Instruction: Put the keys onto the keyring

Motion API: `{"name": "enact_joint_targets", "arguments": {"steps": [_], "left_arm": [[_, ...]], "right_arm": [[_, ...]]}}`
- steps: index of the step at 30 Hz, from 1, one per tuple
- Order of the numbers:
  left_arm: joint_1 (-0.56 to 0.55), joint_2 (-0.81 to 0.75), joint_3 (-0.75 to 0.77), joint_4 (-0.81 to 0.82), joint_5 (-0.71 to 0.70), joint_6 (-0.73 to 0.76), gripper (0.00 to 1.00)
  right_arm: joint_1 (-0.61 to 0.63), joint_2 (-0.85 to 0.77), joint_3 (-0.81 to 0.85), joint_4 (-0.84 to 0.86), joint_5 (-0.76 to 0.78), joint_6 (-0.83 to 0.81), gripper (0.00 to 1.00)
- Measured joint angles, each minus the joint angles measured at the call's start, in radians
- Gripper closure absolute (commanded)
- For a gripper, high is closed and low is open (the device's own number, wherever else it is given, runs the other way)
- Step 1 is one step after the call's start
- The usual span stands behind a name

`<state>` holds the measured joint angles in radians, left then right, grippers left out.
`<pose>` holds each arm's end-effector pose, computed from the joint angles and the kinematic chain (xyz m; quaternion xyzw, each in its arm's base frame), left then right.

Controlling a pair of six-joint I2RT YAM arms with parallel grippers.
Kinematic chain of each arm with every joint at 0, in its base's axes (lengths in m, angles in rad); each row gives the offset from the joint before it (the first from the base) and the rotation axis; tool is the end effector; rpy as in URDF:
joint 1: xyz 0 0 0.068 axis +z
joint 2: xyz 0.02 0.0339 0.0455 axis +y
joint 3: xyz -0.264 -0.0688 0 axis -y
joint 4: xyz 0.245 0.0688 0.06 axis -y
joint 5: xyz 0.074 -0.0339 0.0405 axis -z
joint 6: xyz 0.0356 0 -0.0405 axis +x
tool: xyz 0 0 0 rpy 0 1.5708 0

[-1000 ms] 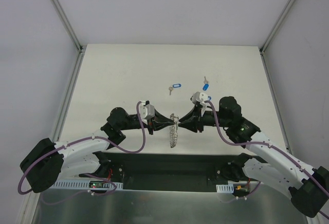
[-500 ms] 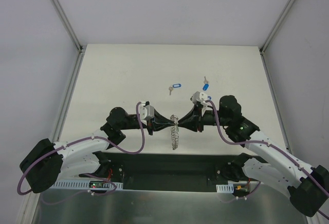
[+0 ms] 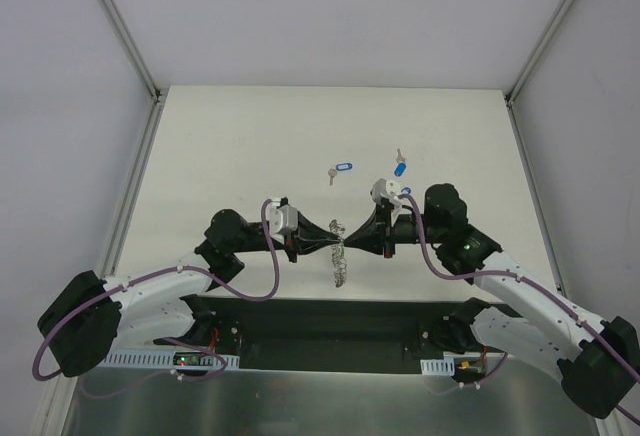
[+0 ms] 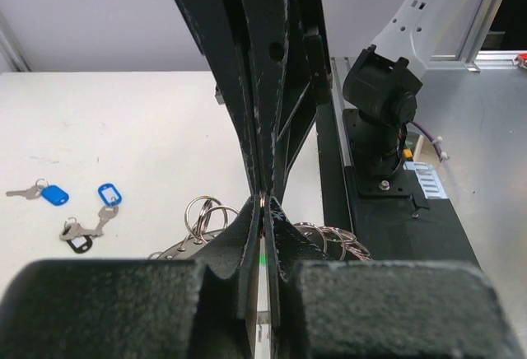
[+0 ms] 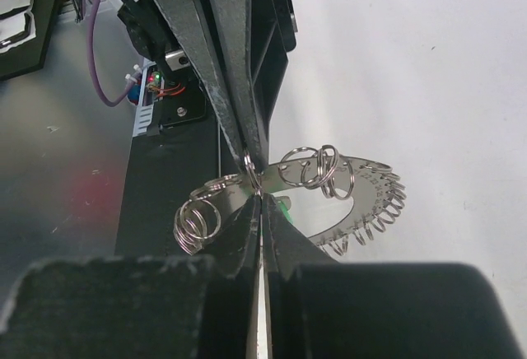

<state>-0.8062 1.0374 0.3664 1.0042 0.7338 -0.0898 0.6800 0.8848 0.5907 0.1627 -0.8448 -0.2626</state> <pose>0.1281 -0.1680 0.2683 0.4635 0.4046 -0.5169 0.5952 0.1399 0.1474 0.2914 -0.5522 0.4884 0.4262 0.5243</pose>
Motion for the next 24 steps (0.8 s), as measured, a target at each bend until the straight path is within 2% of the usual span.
{"name": "enact_joint_targets", "arguments": {"steps": [9, 18, 24], "left_arm": [[0.000, -0.003, -0.006, 0.040, 0.024, 0.001, 1.00], [0.001, 0.062, -0.024, 0.190, 0.034, -0.008, 1.00], [0.000, 0.051, -0.044, 0.185, 0.014, 0.003, 0.84]], "right_arm": [[-0.002, 0.079, 0.002, 0.068, -0.060, 0.042, 0.99], [-0.003, 0.081, 0.004, 0.086, -0.062, 0.072, 0.99], [-0.003, 0.060, 0.024, -0.005, -0.027, 0.026, 0.99]]}}
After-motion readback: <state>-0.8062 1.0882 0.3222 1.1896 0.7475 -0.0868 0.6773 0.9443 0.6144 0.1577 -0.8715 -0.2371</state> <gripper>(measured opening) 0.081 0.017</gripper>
